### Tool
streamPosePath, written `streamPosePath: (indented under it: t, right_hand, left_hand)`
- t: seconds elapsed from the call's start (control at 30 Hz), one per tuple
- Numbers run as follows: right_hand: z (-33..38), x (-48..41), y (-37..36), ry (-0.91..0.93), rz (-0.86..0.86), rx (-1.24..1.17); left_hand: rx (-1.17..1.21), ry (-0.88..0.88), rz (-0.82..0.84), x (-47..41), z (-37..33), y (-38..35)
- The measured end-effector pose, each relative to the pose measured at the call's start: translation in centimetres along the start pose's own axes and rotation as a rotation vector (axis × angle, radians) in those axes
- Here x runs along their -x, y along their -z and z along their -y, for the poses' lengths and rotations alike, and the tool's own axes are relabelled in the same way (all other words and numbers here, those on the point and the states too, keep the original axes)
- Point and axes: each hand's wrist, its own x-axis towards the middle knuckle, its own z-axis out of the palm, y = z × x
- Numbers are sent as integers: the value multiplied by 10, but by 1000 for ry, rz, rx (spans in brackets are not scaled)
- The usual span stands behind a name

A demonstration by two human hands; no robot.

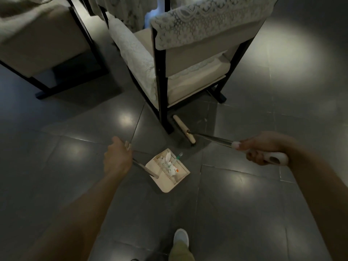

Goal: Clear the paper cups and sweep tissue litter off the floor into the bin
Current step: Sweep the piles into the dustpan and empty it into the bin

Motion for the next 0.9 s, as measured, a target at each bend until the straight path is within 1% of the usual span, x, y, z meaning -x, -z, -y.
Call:
streamPosePath:
  t: [0.1,0.17,0.3,0.4,0.47,0.53,0.6,0.7,0.8,0.9]
  right_hand:
    - [6,-21,-8,94,-80,92]
    - [9,-38,-14,123,-117,181]
    - [-4,-61,-34,119,-135,361]
    - [-32,-61,-64,76,-95,461]
    - [-54,-53,-87,45,-50,456]
    - [-68,-38,-107,57,-4,441]
    - [-74,-19,-120,71,9,382]
    - [-74,12,-130,70,29,274]
    - [-73,52,-154,117,54,303]
    - [-66,99,-196,142,108,312]
  left_hand:
    - [-18,-6,-6,1,3,-2]
    - [-21,-8,-7,3,7,-1]
    - [-18,-5,-6,1,17,1]
    - [3,-23,-12,6,24,1]
    - [11,-33,-17,10,30,2]
    - [19,-49,-36,16,37,3]
    - [54,-47,-45,24,49,6]
    - [150,-24,-56,43,84,13]
    - [209,52,-92,67,140,41]
    - [283,168,-166,92,213,85]
